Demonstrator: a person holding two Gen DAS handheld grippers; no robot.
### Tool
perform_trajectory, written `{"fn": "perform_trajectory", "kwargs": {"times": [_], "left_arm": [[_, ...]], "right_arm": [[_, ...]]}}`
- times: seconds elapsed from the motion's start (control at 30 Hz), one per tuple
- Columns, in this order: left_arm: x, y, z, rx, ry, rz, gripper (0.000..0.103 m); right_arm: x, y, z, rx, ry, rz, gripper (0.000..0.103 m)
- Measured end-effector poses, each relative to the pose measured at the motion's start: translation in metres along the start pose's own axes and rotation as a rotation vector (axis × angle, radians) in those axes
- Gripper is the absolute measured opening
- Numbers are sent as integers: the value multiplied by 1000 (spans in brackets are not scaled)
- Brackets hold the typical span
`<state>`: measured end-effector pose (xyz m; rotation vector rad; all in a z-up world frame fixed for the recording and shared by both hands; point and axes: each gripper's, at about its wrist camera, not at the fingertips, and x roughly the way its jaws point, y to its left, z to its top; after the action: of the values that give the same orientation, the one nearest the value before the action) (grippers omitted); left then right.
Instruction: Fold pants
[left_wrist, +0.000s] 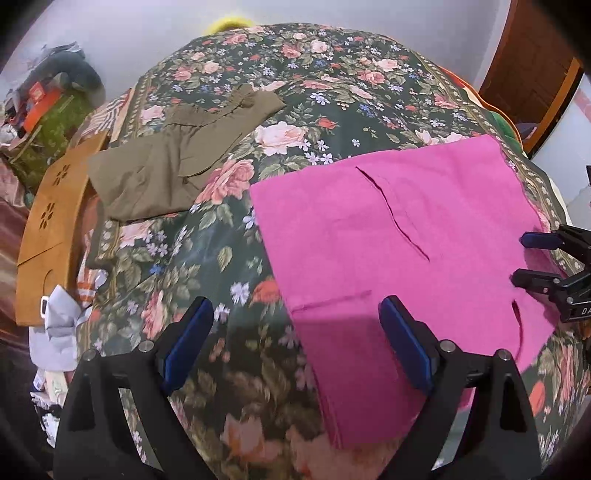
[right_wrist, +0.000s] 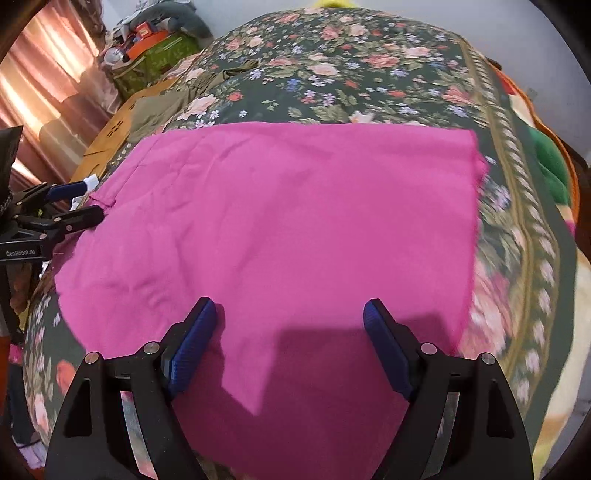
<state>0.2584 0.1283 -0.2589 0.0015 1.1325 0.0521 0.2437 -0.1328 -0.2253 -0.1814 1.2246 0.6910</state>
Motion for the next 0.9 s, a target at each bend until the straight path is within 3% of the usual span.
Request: {"fn": "perform_trajectory", "kwargs": {"times": [0.2, 0.47, 0.7, 0.9], "left_arm": [[-15, 1, -20, -8, -29, 51, 93], [-31, 11, -41, -48, -35, 48, 94], [-39, 15, -48, -81, -27, 46, 94], [-58, 13, -43, -84, -69, 85, 94]], "right_arm": [[-14, -4, -22, 51, -32, -9, 79], [-28, -1, -44, 28, -63, -76, 81], [-35, 1, -47, 37, -68, -120, 81], [-53, 21, -39, -60, -137, -169, 81]]}}
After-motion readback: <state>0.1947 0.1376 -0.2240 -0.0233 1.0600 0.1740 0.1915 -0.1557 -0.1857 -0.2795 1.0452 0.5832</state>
